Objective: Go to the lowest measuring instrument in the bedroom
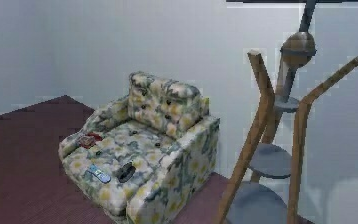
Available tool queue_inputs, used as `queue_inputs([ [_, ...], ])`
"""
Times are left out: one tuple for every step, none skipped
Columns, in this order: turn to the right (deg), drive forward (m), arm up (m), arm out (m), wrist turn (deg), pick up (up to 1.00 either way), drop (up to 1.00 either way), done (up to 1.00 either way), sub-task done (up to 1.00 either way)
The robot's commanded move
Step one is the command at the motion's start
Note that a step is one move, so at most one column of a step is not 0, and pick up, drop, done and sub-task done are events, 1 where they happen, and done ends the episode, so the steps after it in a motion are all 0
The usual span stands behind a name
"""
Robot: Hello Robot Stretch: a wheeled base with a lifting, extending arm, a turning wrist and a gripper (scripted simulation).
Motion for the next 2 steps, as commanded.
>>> queue_inputs([
  [-18.0, 0.00, 0.00, 0.00, 0.0, 0.00, 0.00, 0.00, 0.00],
  [0.0, 0.00, 0.00, 0.00, 0.0, 0.00, 0.00, 1.00, 0.00],
])
